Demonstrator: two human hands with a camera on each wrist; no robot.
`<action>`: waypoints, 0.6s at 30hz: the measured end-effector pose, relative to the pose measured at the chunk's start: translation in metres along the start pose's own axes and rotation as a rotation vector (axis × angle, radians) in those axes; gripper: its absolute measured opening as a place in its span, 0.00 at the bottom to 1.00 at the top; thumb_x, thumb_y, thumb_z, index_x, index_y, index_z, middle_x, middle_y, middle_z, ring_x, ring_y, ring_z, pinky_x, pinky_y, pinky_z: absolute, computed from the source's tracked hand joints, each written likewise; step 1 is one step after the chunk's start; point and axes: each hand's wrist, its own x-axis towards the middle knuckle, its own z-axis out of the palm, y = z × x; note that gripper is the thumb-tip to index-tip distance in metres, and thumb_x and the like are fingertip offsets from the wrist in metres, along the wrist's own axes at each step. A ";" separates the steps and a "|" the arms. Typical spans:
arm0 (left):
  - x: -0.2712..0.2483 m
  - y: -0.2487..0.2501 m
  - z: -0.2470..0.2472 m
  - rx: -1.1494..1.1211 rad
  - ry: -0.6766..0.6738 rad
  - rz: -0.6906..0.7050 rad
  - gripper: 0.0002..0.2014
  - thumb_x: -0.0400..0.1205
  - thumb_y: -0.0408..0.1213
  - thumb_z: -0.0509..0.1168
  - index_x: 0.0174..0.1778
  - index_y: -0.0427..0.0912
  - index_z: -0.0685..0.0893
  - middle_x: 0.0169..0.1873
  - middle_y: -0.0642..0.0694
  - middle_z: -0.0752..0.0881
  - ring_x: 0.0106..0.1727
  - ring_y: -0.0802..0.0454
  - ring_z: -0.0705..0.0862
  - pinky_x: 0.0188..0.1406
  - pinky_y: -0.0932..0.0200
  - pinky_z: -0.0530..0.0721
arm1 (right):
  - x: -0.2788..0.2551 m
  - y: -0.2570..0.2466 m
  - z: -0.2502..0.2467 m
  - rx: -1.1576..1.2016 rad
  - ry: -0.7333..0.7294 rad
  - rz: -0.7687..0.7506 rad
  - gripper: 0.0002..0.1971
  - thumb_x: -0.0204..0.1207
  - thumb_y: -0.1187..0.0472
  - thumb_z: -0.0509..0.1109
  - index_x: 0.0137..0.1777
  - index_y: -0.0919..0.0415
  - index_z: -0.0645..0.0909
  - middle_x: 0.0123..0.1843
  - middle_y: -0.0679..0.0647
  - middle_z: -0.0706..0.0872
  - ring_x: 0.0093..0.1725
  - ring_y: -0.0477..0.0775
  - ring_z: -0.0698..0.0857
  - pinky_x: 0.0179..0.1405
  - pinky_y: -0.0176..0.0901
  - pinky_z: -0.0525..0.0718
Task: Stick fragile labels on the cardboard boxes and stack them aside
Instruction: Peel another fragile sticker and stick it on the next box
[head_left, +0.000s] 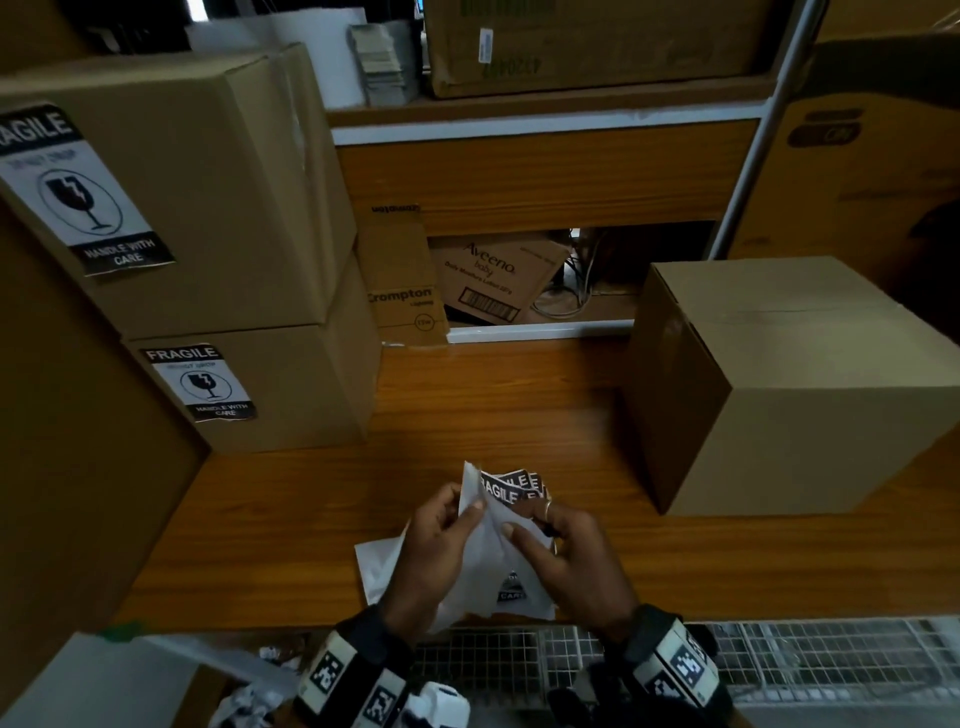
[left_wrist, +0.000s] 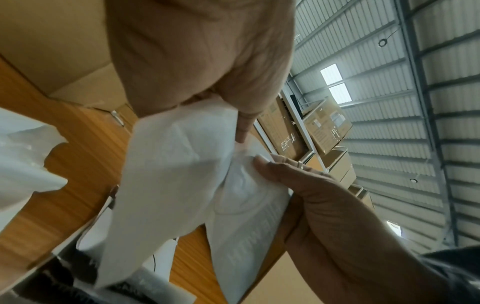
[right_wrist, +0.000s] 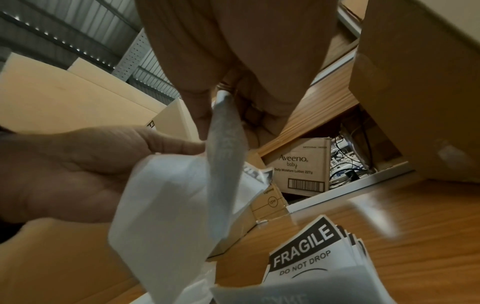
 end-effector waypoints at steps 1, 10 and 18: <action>-0.001 -0.001 0.001 0.003 0.016 0.011 0.16 0.87 0.47 0.67 0.56 0.34 0.85 0.52 0.30 0.89 0.58 0.27 0.87 0.59 0.26 0.84 | 0.000 -0.001 0.002 -0.004 0.007 -0.008 0.08 0.86 0.60 0.70 0.59 0.47 0.88 0.55 0.40 0.93 0.53 0.42 0.92 0.44 0.50 0.94; -0.003 0.003 -0.012 0.010 0.057 0.159 0.05 0.83 0.37 0.70 0.51 0.42 0.90 0.46 0.43 0.93 0.49 0.44 0.93 0.46 0.45 0.91 | 0.004 -0.004 0.009 0.116 0.102 0.004 0.08 0.87 0.58 0.70 0.54 0.57 0.91 0.49 0.52 0.94 0.49 0.51 0.93 0.43 0.48 0.91; -0.002 0.005 -0.012 -0.064 0.018 0.187 0.08 0.77 0.35 0.75 0.45 0.32 0.88 0.41 0.38 0.92 0.43 0.42 0.92 0.41 0.50 0.90 | 0.006 -0.010 0.002 0.252 0.214 0.061 0.13 0.87 0.62 0.69 0.40 0.56 0.89 0.39 0.57 0.92 0.39 0.54 0.90 0.38 0.46 0.85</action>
